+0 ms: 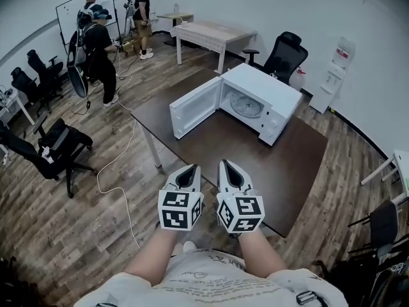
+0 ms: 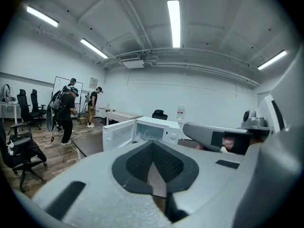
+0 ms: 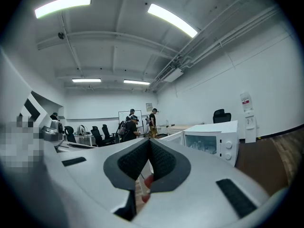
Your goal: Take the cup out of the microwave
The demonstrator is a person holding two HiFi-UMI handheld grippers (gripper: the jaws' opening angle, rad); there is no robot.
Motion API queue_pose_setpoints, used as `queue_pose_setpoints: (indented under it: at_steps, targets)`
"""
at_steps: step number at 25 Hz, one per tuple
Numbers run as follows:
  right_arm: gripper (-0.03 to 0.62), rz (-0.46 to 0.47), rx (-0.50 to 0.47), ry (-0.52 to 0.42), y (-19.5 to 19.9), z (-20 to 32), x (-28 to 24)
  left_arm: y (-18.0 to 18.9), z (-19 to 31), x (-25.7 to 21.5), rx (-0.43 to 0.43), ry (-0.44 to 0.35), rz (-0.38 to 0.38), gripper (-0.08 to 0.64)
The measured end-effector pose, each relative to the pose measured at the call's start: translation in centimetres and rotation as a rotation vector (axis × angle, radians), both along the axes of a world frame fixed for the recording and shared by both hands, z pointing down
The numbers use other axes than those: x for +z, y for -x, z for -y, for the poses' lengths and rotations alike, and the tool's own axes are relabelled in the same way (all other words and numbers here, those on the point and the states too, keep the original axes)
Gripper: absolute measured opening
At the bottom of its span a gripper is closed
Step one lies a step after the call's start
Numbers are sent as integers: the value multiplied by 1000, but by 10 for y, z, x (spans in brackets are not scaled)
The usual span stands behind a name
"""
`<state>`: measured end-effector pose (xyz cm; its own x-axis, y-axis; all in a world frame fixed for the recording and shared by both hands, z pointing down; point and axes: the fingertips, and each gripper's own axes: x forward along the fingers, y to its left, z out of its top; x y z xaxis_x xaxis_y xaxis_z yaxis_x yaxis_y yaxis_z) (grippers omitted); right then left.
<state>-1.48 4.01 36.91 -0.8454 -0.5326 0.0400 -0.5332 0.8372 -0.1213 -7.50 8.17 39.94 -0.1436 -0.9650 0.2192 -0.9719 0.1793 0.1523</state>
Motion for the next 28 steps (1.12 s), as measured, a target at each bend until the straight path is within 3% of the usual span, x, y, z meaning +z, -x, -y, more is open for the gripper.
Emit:
queue_pose_setpoints:
  at_steps: [8,19,28]
  targets:
    - [14,-21,43,-5,45,9,1,54,10,3,33,-2,-33,8]
    - [14,-18,64,42,68,35,22,72,33,27,68,35,-44,8]
    - [14,-6,132,71,74,94,27,80,95,31,137,62,-30,8]
